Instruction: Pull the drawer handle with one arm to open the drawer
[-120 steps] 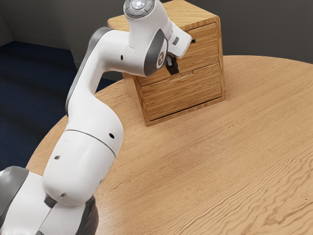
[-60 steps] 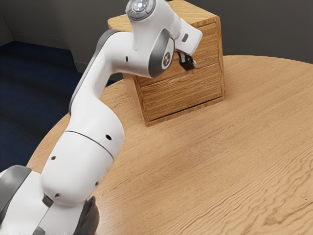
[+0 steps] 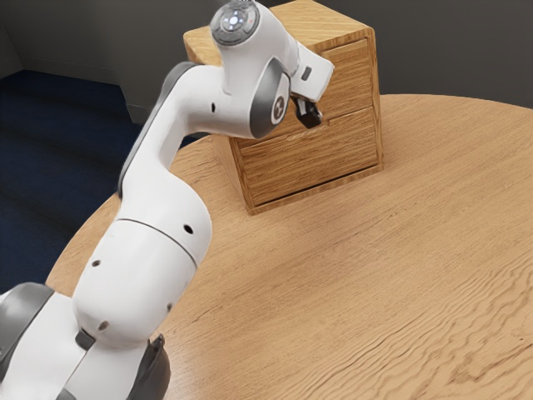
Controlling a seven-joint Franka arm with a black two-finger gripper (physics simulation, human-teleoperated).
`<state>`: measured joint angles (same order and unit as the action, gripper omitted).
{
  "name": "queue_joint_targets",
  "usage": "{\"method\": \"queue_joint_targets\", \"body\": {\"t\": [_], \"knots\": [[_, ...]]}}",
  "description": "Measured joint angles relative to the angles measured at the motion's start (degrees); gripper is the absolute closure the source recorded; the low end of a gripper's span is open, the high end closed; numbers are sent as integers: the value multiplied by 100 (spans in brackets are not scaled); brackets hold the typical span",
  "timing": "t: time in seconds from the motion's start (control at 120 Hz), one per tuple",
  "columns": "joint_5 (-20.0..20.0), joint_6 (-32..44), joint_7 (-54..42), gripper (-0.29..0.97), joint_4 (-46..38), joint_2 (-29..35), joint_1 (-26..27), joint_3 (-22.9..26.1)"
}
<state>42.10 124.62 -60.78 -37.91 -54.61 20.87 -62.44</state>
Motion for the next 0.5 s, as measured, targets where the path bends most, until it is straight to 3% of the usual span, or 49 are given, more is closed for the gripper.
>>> {"method": "queue_joint_targets", "body": {"t": [0.333,0.5], "knots": [[104,45,-93,0,-248,-74,323,-614],[132,48,-156,0,-174,-135,87,-627]]}}
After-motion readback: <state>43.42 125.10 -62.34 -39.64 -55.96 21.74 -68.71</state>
